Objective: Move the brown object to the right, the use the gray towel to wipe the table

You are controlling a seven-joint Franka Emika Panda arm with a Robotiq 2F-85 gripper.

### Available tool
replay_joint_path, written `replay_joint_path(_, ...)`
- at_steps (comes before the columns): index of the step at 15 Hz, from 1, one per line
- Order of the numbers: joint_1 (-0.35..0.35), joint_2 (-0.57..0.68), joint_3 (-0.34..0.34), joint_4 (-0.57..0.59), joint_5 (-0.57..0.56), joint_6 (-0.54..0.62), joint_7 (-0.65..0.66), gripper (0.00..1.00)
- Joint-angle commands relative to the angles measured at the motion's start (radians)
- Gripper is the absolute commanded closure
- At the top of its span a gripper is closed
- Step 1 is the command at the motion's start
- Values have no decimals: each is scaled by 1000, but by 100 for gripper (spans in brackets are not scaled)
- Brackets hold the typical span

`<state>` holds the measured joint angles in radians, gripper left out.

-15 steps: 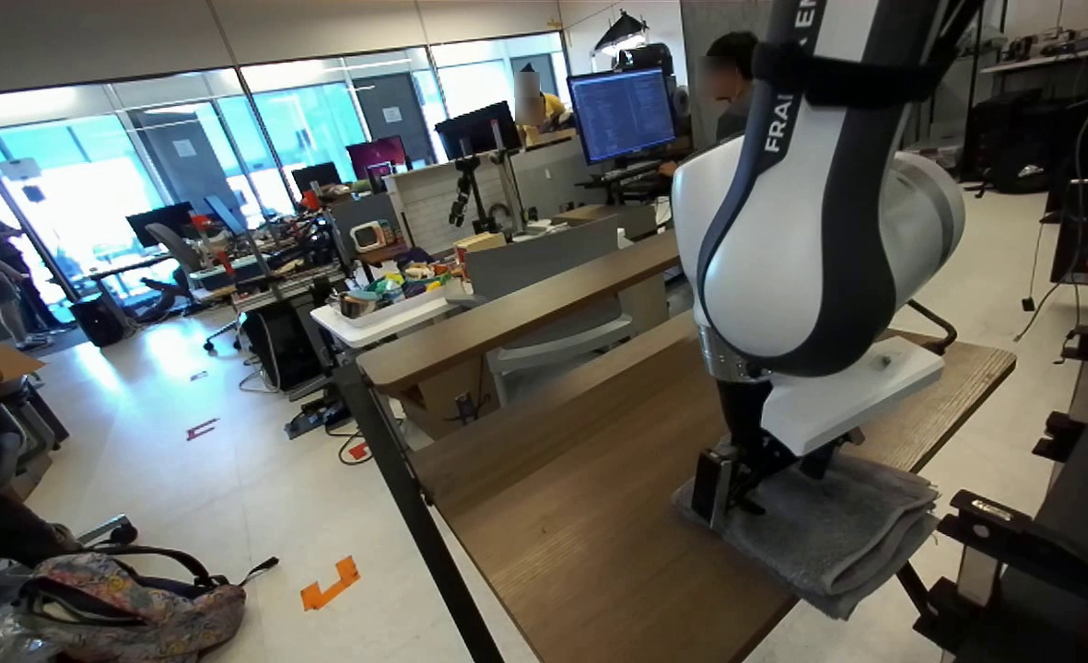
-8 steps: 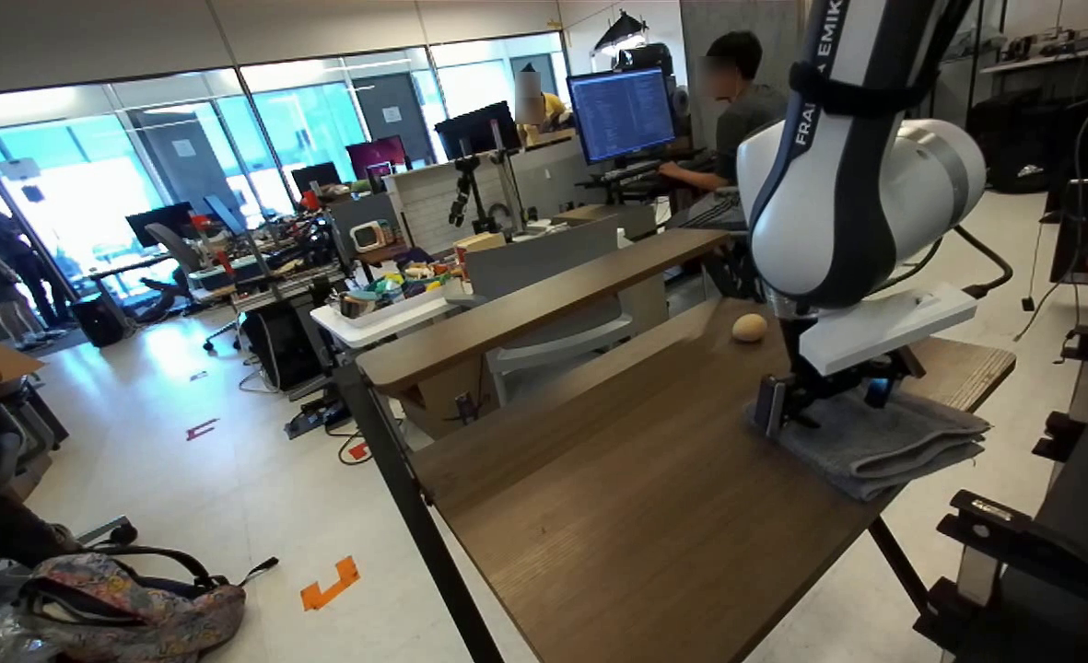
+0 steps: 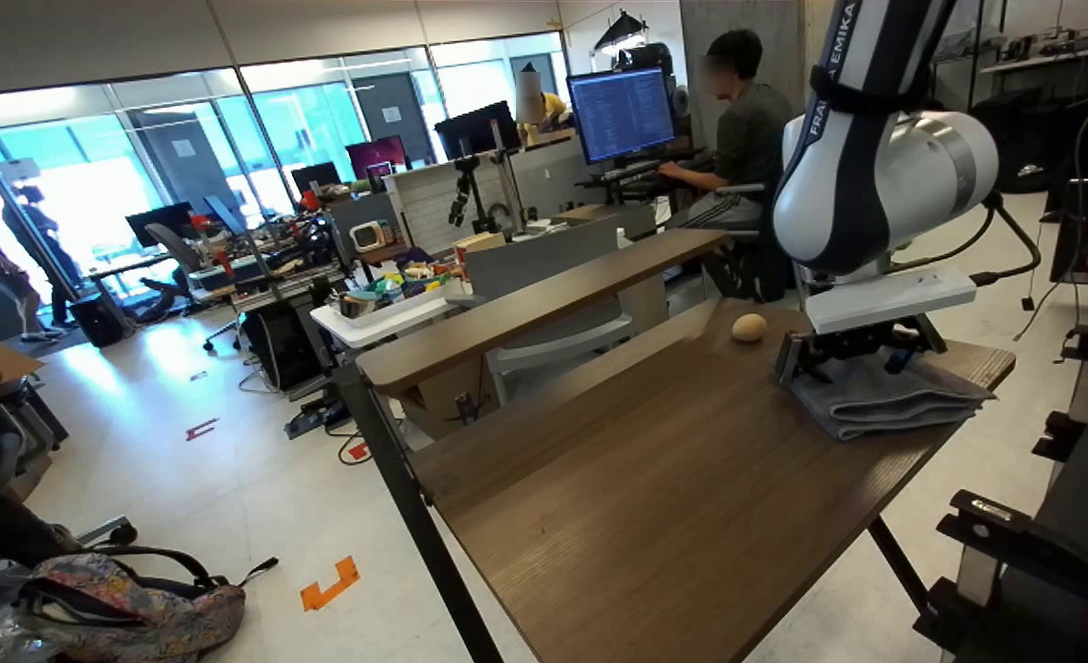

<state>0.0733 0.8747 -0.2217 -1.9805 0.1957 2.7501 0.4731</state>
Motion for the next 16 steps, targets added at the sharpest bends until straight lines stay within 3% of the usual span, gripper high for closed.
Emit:
replay_joint_path(1, -39, 111, 51, 83, 50, 44, 22, 0)
replay_joint_path(10, -90, 64, 359, 44, 140, 60, -142, 0)
replay_joint_path(13, -69, 63, 444, 3, 135, 71, -217, 0)
replay_joint_path(16, -17, 93, 471, -1, 109, 127, -261, 0)
